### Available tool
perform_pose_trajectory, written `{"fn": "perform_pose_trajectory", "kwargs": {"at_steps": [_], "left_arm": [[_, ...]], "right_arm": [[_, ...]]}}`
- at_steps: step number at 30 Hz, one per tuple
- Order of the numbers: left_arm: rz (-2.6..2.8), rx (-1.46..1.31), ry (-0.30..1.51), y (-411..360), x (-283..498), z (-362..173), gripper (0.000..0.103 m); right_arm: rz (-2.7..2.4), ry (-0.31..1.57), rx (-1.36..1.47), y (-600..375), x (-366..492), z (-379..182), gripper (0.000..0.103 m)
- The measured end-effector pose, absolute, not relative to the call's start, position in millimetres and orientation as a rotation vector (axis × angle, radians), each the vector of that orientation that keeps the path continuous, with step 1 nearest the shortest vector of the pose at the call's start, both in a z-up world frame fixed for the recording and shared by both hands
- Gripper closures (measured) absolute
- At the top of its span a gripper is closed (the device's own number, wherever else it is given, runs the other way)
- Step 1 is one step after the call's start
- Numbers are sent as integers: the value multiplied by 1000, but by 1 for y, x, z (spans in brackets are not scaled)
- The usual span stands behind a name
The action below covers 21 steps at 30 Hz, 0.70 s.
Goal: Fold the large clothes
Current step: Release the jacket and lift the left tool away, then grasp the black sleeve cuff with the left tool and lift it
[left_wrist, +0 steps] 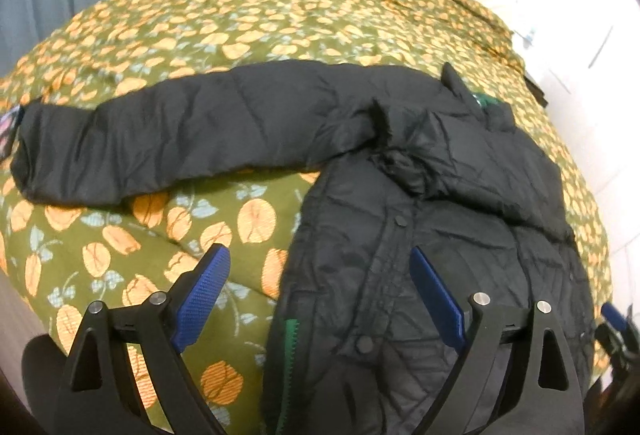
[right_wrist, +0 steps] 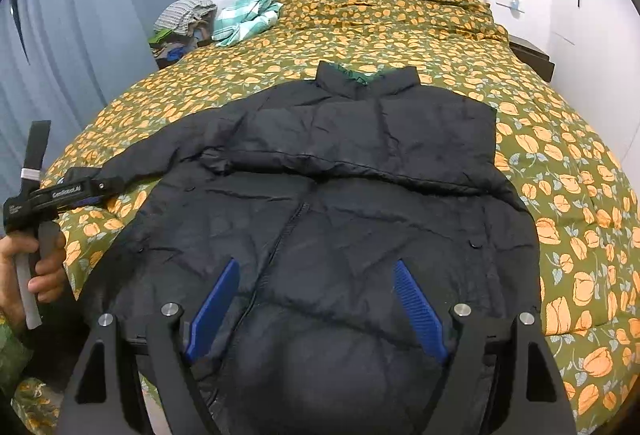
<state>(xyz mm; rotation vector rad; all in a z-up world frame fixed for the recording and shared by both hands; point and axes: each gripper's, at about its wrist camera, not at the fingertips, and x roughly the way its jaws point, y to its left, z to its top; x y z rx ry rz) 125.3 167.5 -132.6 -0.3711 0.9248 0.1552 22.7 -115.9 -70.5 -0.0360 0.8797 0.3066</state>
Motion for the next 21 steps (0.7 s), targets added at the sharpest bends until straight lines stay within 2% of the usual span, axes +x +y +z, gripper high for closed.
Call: {"fn": "perform_pose_trajectory", "kwargs": {"at_steps": [9,21], "left_arm": [[248,-521,942,206,120,-147,11],[679,-874,855,333,114,-177,11]], "right_arm": [[300,905,-17,-120,16,-74,22],[308,912,-21,-115,15,-74,22]]}}
